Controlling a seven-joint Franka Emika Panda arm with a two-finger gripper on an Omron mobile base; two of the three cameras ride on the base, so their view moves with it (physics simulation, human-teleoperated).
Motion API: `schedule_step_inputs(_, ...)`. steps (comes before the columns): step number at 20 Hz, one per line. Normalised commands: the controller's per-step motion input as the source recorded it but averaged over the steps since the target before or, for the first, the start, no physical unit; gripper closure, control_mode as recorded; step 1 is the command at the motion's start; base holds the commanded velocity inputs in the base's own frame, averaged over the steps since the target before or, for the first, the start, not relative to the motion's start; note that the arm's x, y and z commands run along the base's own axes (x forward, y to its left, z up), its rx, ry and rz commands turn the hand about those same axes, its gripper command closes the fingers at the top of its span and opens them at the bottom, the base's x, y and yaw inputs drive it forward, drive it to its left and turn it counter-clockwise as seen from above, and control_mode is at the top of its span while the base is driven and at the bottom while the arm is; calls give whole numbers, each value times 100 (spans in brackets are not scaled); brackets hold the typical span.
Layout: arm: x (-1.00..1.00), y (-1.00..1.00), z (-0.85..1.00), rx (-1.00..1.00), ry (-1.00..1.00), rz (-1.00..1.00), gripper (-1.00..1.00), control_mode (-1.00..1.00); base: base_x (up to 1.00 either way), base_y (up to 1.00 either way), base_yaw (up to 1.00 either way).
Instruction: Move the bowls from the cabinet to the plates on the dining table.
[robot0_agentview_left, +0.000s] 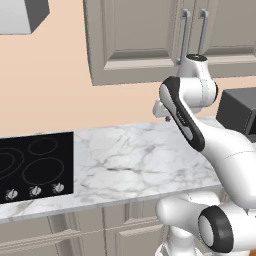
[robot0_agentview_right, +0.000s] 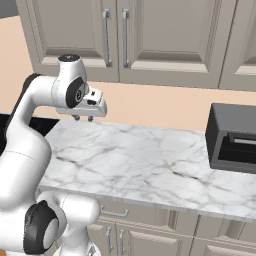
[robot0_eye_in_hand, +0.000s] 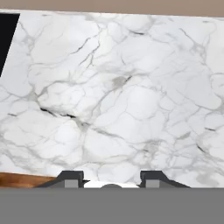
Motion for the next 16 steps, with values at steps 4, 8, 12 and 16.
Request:
schedule_step_inputs(4, 0, 0, 0, 0, 0, 0, -100, -100, 0, 0, 0)
schedule_step_inputs(8, -15, 6, 5, 0, -14, 0, -100, -100, 0, 0, 0)
schedule_step_inputs(12, 0, 17, 8, 0, -10, 0, -100, -100, 0, 0, 0)
schedule_step_inputs(16, 0, 14, 14, 0, -7, 0, -100, -100, 0, 0, 0)
